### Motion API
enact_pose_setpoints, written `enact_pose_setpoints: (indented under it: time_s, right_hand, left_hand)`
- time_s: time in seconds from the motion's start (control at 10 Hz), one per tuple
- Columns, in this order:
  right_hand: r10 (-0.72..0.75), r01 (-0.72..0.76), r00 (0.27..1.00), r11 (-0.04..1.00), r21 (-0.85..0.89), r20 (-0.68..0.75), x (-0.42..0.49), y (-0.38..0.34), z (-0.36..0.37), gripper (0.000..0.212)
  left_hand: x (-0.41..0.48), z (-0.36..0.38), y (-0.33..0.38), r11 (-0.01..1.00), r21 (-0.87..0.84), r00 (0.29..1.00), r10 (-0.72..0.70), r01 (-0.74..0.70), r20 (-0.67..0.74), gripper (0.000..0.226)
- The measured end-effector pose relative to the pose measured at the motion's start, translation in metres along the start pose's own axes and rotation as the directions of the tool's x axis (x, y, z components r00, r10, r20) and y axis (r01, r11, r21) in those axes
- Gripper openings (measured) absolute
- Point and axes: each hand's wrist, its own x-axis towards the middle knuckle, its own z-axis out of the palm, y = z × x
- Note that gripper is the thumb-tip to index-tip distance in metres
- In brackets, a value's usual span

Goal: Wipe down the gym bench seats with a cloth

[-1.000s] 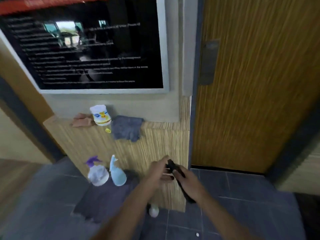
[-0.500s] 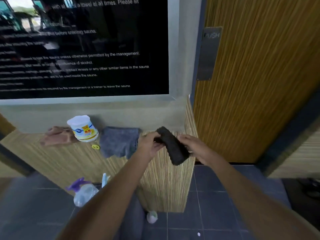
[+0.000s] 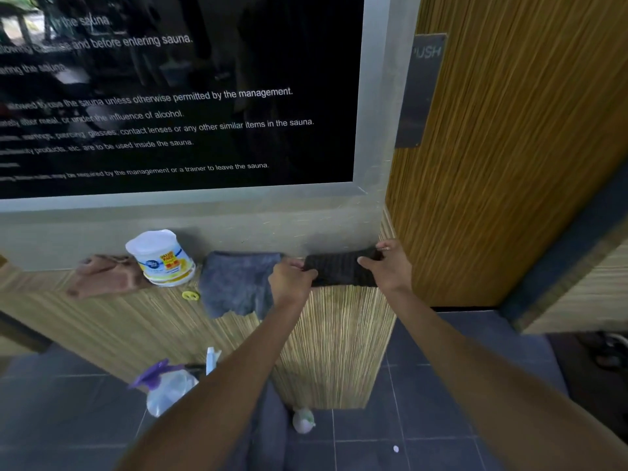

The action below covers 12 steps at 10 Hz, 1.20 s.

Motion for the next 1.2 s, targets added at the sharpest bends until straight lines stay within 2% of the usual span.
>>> enact_pose_setpoints:
  time_s: [0.1, 0.2, 0.3, 0.4, 0.5, 0.9, 1.0, 1.1, 1.2]
  right_hand:
    - [-0.052, 0.049, 0.998, 0.997, -0.058, -0.036, -0.001, 0.002, 0.005, 0.034]
    - [-0.131, 0.12, 0.99, 0.975, -0.186, -0.044, 0.002, 0.008, 0.006, 0.021]
    - [-0.207, 0.194, 0.978, 0.925, -0.328, -0.004, 0.001, 0.017, 0.006, 0.021]
    - [-0.257, 0.252, 0.965, 0.879, -0.406, 0.042, -0.005, 0.022, 0.001, 0.025]
    - [-0.289, 0.294, 0.953, 0.827, -0.479, 0.085, -0.012, 0.023, -0.003, 0.028]
    - [-0.277, 0.299, 0.953, 0.817, -0.493, 0.12, -0.016, 0.016, -0.016, 0.028]
    - [-0.294, 0.305, 0.951, 0.836, -0.456, 0.097, -0.022, 0.018, -0.017, 0.027]
    - [-0.32, 0.328, 0.944, 0.907, -0.264, 0.075, -0.033, 0.037, -0.023, 0.024]
    - [-0.149, 0.173, 0.981, 0.965, -0.197, 0.127, -0.066, 0.094, -0.032, 0.022]
  left_hand:
    - [-0.004, 0.0, 0.001, 0.984, 0.144, 0.994, 0.111, -0.108, -0.015, 0.025]
    - [-0.01, 0.0, 0.0, 0.94, 0.266, 0.976, 0.219, -0.213, 0.005, 0.026]
    - [-0.01, 0.003, -0.008, 0.787, 0.463, 0.906, 0.414, -0.407, 0.093, 0.035]
    - [-0.01, 0.004, -0.014, 0.593, 0.604, 0.825, 0.525, -0.533, 0.212, 0.037]
    - [-0.009, 0.005, -0.015, 0.564, 0.637, 0.826, 0.517, -0.526, 0.225, 0.036]
    - [-0.015, -0.002, 0.0, 0.606, 0.627, 0.855, 0.474, -0.489, 0.209, 0.035]
    - [-0.023, -0.006, 0.0, 0.637, 0.596, 0.856, 0.483, -0.488, 0.184, 0.032]
    - [-0.035, -0.013, -0.015, 0.692, 0.492, 0.835, 0.527, -0.528, 0.155, 0.024]
    - [-0.074, -0.028, -0.087, 0.705, 0.454, 0.831, 0.528, -0.545, 0.178, 0.036]
